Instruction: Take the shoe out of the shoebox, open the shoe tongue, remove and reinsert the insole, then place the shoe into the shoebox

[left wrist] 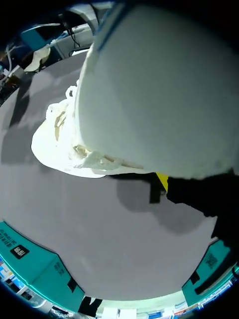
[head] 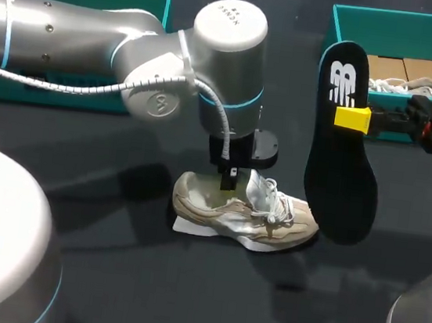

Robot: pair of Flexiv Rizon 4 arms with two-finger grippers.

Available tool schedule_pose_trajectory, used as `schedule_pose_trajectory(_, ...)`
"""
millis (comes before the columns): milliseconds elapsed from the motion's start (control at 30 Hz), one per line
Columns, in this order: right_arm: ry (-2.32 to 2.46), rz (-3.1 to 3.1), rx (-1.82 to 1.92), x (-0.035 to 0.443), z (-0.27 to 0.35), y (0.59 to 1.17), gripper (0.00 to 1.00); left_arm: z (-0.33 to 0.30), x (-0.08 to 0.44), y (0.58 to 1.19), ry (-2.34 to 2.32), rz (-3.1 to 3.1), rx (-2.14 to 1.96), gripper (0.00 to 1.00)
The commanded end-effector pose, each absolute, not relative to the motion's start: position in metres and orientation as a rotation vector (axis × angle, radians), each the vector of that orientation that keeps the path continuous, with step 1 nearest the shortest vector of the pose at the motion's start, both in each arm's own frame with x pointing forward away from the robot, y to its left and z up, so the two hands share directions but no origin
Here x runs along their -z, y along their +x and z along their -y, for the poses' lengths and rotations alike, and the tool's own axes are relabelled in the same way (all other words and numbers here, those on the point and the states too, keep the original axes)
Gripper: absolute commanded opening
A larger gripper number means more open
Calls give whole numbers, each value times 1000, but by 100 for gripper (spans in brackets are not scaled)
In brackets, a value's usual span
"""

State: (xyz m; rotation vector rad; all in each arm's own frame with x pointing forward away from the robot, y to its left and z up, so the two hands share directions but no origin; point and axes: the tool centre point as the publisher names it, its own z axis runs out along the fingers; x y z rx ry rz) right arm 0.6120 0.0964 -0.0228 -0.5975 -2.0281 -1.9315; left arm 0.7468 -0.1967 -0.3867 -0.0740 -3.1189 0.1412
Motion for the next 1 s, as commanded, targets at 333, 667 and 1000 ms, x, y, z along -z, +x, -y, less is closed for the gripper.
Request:
schedule_pose_trajectory(333, -608, 2029, 1936, 24, -96, 607, 0, 191, 349, 746, -567, 3062, -222, 0)
schedule_pose_trajectory(667, -608, 2029, 1936, 24, -96, 607, 0, 188, 327, 745, -977, 3002, -249, 0)
schedule_pose_trajectory(1000, -608, 2029, 1936, 24, -96, 607, 0, 185, 314, 751, -1412, 2804, -342, 0)
